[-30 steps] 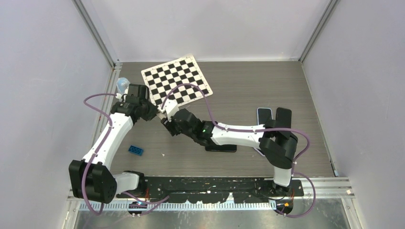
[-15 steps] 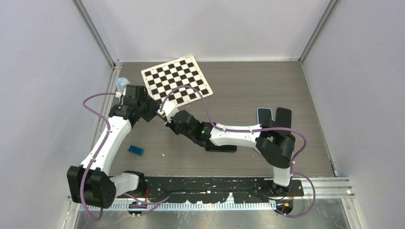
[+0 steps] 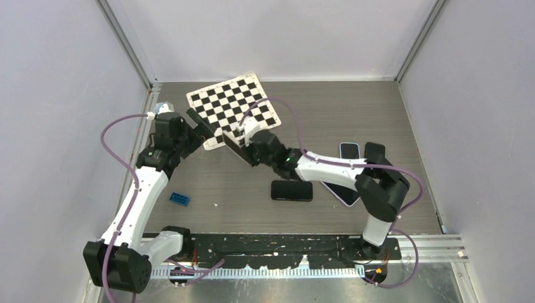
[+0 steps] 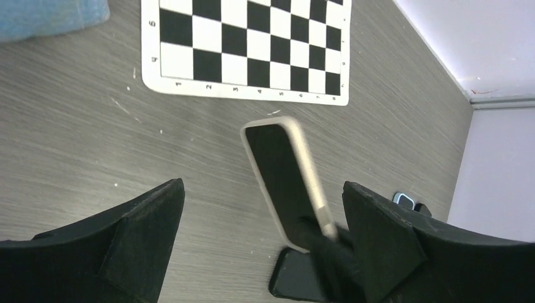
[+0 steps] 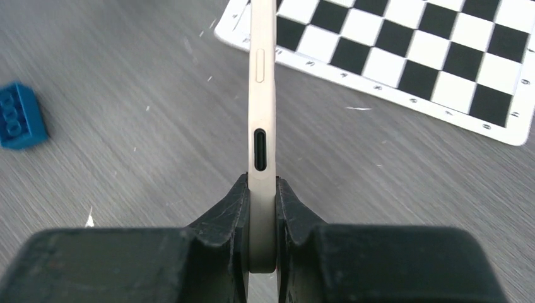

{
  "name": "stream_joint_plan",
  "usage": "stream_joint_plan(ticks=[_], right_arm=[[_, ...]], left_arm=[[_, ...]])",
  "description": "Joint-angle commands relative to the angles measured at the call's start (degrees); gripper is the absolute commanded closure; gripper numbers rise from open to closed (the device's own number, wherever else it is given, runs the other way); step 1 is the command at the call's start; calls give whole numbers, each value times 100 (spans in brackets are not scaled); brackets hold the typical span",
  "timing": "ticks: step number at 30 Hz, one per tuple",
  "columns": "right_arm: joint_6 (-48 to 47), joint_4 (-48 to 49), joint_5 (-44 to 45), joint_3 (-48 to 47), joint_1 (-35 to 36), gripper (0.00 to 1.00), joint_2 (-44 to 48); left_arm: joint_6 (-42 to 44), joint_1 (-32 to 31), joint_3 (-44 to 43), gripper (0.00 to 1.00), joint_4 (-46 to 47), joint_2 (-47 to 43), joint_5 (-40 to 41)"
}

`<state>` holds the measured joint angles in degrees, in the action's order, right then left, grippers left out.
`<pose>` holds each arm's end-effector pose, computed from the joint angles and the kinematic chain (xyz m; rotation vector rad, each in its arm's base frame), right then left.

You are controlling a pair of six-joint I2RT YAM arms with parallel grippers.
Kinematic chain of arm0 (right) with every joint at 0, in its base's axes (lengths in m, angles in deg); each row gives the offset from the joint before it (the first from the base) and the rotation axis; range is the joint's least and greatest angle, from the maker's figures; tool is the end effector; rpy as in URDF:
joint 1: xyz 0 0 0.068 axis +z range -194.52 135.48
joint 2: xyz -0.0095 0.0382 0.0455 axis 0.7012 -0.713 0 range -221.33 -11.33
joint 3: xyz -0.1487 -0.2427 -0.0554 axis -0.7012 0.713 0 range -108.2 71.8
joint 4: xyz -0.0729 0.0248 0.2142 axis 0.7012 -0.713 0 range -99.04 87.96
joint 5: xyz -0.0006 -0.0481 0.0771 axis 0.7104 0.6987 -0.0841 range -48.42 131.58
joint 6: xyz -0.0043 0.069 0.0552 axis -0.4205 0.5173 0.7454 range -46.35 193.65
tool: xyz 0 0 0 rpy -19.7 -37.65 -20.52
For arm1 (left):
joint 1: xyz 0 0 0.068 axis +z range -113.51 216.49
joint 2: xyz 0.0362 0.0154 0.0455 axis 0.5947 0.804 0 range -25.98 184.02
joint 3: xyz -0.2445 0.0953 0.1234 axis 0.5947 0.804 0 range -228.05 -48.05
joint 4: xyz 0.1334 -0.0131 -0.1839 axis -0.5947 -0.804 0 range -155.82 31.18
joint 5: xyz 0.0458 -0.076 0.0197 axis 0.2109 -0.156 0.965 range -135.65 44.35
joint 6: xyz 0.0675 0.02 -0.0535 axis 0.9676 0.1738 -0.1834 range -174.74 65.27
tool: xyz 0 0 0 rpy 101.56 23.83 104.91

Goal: Take the phone out of the phone case
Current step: Adjust the phone.

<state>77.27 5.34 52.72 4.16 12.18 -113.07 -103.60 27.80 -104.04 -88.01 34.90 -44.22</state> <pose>0.2424 0.3415 0.2541 -0.8080 1.8941 0.4631 0.2198 -0.0315 0.3161 -0.7756 2.0777 -0.5423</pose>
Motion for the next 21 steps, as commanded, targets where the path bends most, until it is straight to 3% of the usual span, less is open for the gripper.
stream_joint_plan(ticks=[1, 6, 10, 14, 18, 21], right_arm=[[1272, 366, -1291, -43, -945, 99, 765], [3184, 1022, -3314, -58, -1991, 99, 1103], [4985, 2002, -4074, -69, -2471, 99, 1177], [6613, 3693, -4607, -102, -2674, 99, 951], [8174, 5270, -4774, -252, -2657, 99, 601], [8613, 5623, -4778, -353, -2605, 99, 455]], left_arm=[[536, 43, 249, 0, 841, -475, -96], [891, 43, 666, 2, 1916, -831, -958], [1006, 42, 681, 2, 2513, -729, -2101], [786, 43, 600, 4, 2969, -474, -2911], [379, 43, 700, 5, 4076, -377, -3428], [79, 43, 881, 5, 4949, -428, -3622]])
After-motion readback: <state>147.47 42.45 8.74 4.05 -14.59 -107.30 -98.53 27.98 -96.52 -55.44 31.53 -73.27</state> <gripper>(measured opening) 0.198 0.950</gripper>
